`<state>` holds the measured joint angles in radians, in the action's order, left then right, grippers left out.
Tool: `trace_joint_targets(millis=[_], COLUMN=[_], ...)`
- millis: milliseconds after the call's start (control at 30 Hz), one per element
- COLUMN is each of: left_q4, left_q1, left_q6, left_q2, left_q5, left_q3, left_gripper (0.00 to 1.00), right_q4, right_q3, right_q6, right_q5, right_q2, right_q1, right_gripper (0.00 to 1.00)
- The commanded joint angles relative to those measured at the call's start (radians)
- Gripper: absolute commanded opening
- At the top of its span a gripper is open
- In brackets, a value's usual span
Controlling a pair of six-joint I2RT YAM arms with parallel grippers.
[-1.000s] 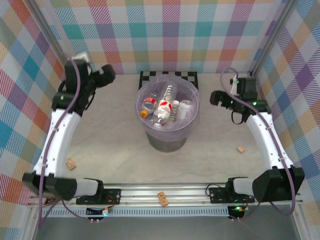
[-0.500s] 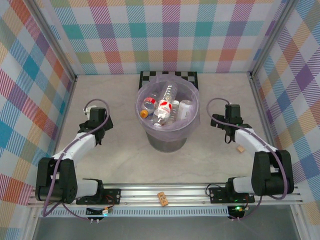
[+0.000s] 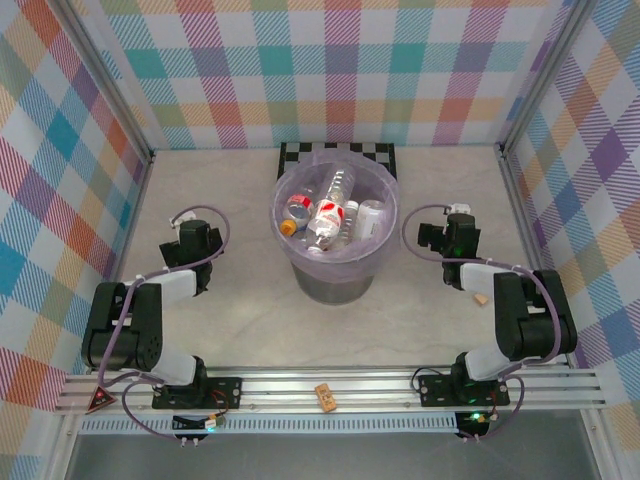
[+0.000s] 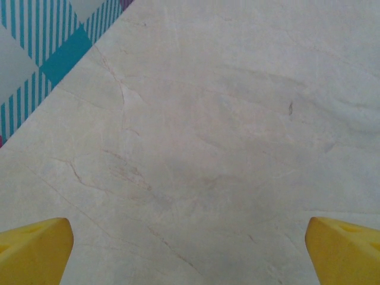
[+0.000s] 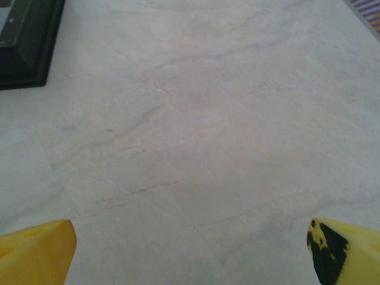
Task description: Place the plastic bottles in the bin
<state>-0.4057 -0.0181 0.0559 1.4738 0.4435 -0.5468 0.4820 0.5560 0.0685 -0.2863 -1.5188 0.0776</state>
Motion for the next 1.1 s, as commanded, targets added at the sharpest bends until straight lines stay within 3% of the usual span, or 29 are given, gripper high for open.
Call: trace_joint_targets(millis=[0,167,633,733,800,933,1067], left_q4=[-0.087,-0.091,-0.075,-0.218,-0.146,-0.244,-0.333], left_q1=[0.016,0.017,-0.014,-0.025,-0.053,-0.144,-0.142], left_q6=[-0.024,-0.036,-0.016,0.014,0.0,-0.081,-0.064], left_q2=[-0.01,-0.012,-0.06,-0.006,0.046,0.092,0.069], left_q5=[-0.04,-0.073,-0.11,-0.153,-0.116,-0.003,0.01], left_q3=[0.016,0.018,0.034,0.059,-0.003,0.015,0.08], left_gripper=[1.0,1.0,1.0,1.0,1.0,1.0,1.0], right_q4=[0.125,0.247,0.264,0.272,0.422,0.375,0.385], right_q3=[-0.037,-0.107,-0.116,-0.12,-0.17,-0.16,-0.162], right_q6=[-0.036,-0.046,-0.047,-0.045,-0.039,-0.04,-0.038], right_q5=[0.036,0.064,0.079,0.107,0.139,0.141,0.145], right_q2=[0.007,0.028,0.028,0.023,-0.033,-0.016,-0.021], right_q1=[0.0,-0.003,-0.006,-0.014,-0.035,-0.031,-0.034], right_gripper=[0.99,1.0,1.0,1.0,1.0,0.99,1.0])
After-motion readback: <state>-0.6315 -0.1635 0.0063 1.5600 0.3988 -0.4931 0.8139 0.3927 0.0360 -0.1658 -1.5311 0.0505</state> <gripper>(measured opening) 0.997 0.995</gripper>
